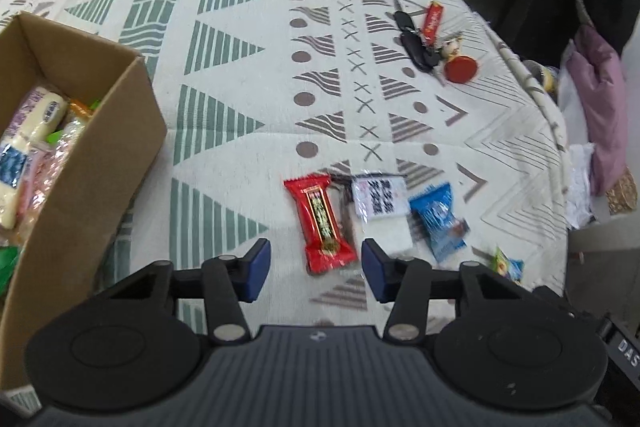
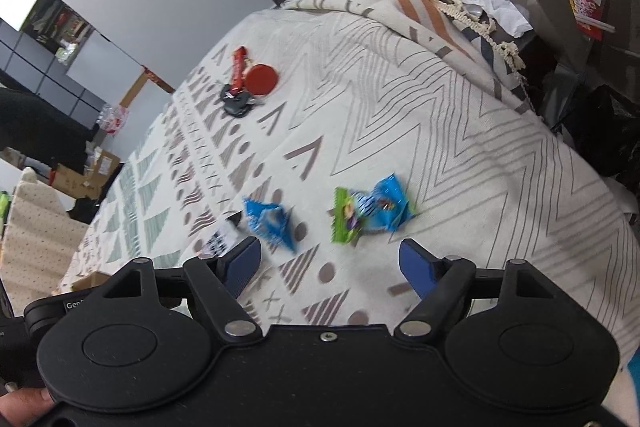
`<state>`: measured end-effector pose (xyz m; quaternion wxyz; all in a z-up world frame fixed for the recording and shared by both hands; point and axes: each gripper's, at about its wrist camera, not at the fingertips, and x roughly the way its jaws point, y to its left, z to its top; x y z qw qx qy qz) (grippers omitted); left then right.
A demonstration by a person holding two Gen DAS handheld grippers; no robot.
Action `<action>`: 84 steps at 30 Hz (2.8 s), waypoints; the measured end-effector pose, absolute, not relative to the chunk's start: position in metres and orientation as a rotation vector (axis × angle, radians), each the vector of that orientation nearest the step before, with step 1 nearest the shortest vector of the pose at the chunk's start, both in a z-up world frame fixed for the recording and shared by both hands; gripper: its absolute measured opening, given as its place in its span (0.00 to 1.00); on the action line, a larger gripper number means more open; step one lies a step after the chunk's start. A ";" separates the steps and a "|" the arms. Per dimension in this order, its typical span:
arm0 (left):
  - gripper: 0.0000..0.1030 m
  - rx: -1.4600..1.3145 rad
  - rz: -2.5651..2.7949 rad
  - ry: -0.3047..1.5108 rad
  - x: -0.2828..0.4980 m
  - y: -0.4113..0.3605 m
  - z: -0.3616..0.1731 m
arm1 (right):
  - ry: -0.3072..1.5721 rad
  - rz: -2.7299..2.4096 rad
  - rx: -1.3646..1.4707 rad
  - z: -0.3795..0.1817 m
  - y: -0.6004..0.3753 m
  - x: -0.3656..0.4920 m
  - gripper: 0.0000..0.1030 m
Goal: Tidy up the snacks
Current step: 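Grasp the red chocolate bar with the left tool while the right grasps the blue candy, then carry the red bar with the left tool while the right carries the blue candy to the box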
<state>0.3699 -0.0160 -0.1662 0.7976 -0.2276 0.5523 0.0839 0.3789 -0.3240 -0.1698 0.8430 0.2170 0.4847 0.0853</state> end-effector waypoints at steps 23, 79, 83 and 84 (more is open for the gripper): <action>0.18 -0.480 0.236 1.269 0.404 -0.010 -0.210 | 1.072 0.171 0.323 -0.206 -0.306 0.441 0.69; 0.18 -0.475 0.155 1.145 0.261 0.027 -0.094 | 1.045 0.376 0.311 -0.111 -0.216 0.304 0.25; 0.18 -0.479 0.161 1.135 0.256 0.040 -0.089 | 1.041 0.389 0.304 -0.107 -0.204 0.300 0.25; 0.18 -0.479 0.162 1.132 0.255 0.042 -0.088 | 1.040 0.393 0.302 -0.107 -0.201 0.299 0.25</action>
